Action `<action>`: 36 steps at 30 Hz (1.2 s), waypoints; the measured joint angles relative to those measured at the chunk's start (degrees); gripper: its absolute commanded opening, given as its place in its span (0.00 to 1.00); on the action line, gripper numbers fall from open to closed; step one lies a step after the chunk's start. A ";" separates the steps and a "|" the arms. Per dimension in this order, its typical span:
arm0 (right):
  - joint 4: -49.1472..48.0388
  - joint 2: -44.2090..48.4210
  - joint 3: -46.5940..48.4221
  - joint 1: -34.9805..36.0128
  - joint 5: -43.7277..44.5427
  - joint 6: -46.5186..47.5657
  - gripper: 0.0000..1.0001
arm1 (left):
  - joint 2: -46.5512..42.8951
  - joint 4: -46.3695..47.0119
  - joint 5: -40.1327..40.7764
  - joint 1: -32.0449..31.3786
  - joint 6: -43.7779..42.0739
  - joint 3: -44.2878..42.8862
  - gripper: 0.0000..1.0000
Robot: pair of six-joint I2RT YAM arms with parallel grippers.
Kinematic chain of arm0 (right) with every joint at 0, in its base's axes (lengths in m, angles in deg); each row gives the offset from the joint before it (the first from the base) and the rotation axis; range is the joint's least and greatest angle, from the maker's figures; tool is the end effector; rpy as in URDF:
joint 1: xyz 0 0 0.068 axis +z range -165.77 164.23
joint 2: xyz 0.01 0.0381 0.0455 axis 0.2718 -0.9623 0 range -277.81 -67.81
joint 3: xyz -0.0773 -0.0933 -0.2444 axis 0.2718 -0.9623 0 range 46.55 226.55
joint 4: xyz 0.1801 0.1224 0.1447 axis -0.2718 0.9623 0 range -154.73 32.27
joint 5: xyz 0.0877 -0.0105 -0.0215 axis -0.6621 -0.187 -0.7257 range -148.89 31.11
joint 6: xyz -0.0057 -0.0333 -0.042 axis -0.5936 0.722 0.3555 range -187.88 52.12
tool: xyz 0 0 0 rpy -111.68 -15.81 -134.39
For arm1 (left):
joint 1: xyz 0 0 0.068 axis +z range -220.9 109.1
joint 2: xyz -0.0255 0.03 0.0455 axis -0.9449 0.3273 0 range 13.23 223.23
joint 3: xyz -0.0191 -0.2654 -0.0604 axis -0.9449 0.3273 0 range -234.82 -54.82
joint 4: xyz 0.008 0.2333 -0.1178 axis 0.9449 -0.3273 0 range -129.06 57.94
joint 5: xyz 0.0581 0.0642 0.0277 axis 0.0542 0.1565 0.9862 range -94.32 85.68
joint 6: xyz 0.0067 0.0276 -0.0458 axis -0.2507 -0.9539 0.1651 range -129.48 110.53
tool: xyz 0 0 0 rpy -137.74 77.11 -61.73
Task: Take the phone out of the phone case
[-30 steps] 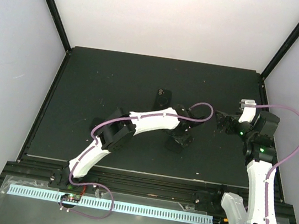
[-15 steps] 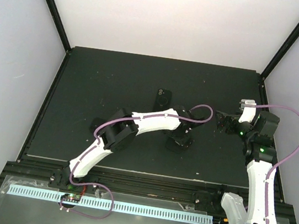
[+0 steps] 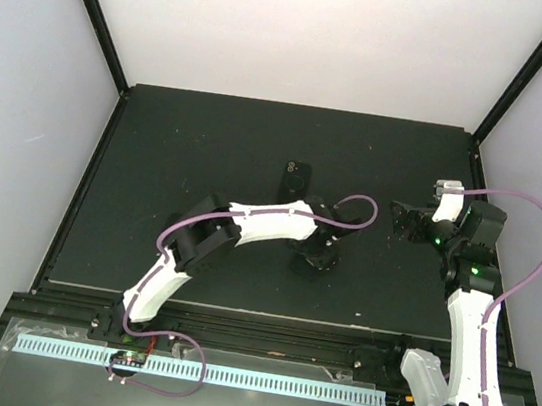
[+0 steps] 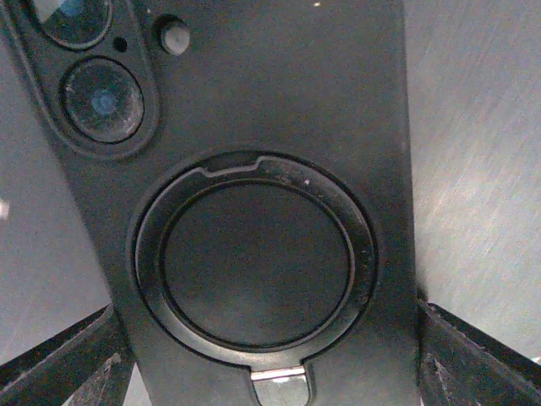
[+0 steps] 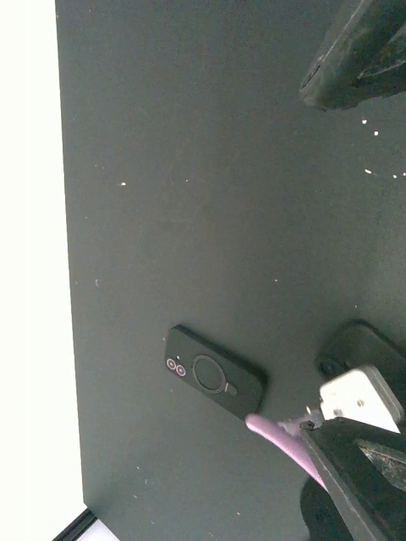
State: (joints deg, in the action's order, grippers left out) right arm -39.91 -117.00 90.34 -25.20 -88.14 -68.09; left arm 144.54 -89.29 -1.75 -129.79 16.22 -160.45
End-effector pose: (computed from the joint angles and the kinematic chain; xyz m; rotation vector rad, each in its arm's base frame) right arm 0.1881 -0.0136 0.2971 -0.1329 2.0487 0.4343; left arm 0.2363 -0.3885 0.1510 0.8585 2.8943 -0.0756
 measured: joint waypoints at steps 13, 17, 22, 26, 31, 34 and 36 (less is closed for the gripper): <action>0.00 -0.02 0.02 0.00 -0.22 0.11 1.00 | -21.22 -1.57 -2.51 0.76 -6.36 32.61 0.99; 0.00 -0.37 0.04 0.00 -0.33 0.11 1.00 | -21.31 -2.58 -3.10 1.99 -9.18 32.09 0.99; 0.00 -0.48 0.07 0.00 -0.31 0.15 1.00 | -18.53 -2.71 -3.96 3.41 -11.21 25.75 0.99; 0.00 -0.48 0.09 0.00 -0.28 0.20 1.00 | -15.19 -2.32 -4.81 4.04 -12.07 22.51 0.98; 0.00 -0.52 0.11 0.00 -0.28 0.28 1.00 | -13.92 -2.34 -5.57 4.07 -12.15 22.56 0.96; 0.00 -0.70 0.11 0.00 -0.28 0.28 1.00 | -13.92 -2.29 -5.53 4.04 -12.11 22.67 0.92; 0.00 -0.70 0.11 0.00 -0.28 0.28 1.00 | -13.97 -2.19 -5.16 4.04 -11.96 22.95 0.85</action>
State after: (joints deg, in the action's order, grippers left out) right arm -39.91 -117.70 90.45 -25.20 -88.43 -67.81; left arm 130.57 -91.48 -6.91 -125.75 4.26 -137.50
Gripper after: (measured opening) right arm 0.996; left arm 0.930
